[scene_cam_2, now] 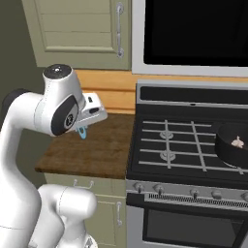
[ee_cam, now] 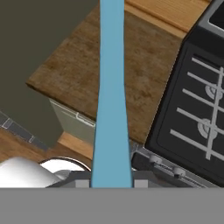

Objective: Put the sweet potato and garlic in the pot. Retrieve the spatula and lightly stir the vegetables in the pot.

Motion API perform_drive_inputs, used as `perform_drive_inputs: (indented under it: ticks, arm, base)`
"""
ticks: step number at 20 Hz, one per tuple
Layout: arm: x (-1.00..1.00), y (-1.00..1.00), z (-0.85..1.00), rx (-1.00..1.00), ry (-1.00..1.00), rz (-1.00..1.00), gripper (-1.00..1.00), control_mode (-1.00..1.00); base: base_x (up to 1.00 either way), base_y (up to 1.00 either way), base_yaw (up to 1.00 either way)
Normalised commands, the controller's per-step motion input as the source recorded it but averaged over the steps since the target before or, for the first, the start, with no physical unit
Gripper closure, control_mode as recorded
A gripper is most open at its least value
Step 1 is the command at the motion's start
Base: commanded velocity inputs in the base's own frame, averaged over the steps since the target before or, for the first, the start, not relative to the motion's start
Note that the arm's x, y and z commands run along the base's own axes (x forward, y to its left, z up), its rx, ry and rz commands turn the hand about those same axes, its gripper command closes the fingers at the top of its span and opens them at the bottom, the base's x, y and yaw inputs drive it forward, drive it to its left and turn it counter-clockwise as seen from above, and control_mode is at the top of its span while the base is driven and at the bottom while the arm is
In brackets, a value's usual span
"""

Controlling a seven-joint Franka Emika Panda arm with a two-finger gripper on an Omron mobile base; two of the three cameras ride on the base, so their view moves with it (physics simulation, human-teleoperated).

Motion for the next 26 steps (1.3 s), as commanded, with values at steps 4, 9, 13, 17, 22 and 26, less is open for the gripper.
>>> perform_drive_inputs:
  ticks: [4, 9, 13, 17, 22, 26]
  arm:
    - [0.0, 0.0, 0.0, 0.0, 0.0, 0.0, 1.0, 1.0]
    - [0.0, 0.0, 0.0, 0.0, 0.0, 0.0, 1.0, 1.0]
    - [0.0, 0.0, 0.0, 0.0, 0.0, 0.0, 1.0, 1.0]
    - [0.0, 0.0, 0.0, 0.0, 0.0, 0.0, 1.0, 1.0]
    - [0.0, 0.0, 0.0, 0.0, 0.0, 0.0, 1.0, 1.0]
    - [0.0, 0.0, 0.0, 0.0, 0.0, 0.0, 1.0, 1.0]
  base:
    - [0.0, 0.0, 0.0]
    - [-0.46, -0.37, 0.0]
    - [-0.41, -0.47, 0.0]
    - [0.07, -0.5, 0.0]
    - [0.01, -0.72, 0.0]
    - [0.21, -0.66, 0.0]
